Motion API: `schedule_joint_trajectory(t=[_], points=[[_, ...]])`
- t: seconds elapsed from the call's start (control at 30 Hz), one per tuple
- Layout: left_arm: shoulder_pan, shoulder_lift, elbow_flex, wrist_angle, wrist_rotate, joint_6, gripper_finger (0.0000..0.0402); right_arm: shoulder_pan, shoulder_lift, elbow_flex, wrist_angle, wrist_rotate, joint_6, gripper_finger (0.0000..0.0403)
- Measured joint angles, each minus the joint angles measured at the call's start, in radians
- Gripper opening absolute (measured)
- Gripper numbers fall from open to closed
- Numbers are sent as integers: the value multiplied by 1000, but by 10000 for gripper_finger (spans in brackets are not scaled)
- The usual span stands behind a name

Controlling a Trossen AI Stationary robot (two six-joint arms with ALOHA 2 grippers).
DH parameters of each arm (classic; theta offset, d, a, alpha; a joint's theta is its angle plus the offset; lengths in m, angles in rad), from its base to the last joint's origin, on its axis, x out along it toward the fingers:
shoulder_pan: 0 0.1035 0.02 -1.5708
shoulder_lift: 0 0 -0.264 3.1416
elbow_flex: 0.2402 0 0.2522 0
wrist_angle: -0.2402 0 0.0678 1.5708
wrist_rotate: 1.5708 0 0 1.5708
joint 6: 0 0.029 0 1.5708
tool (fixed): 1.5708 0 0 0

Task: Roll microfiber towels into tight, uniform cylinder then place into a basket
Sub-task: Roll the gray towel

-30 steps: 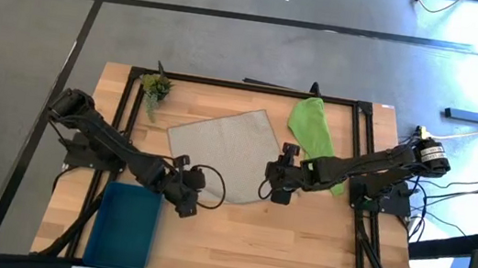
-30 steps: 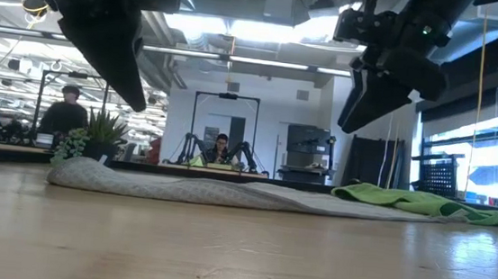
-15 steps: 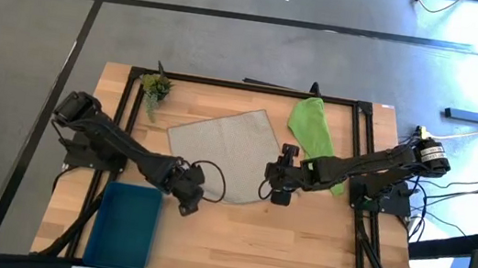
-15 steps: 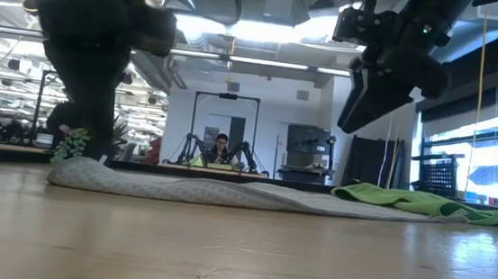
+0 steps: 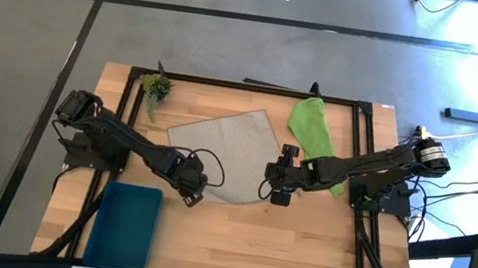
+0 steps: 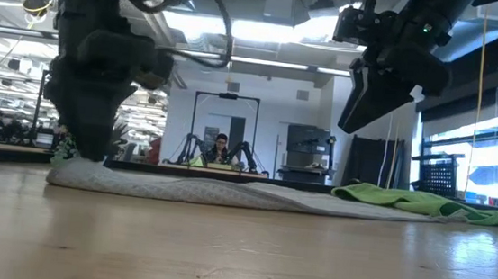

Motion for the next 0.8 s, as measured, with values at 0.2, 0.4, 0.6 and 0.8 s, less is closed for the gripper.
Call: schedule_joint_trajectory(t=[0.2,0.4,0.6,0.8], points=[[15,0,-13,30,10,27,98,0,0,0,0,0,0,165],[19,0,-13,64,108,97,98,0,0,0,0,0,0,165],[19,0,-13,64,88,108,98,0,0,0,0,0,0,165],[19,0,-13,77,40,111,95,0,0,0,0,1,-3,165]])
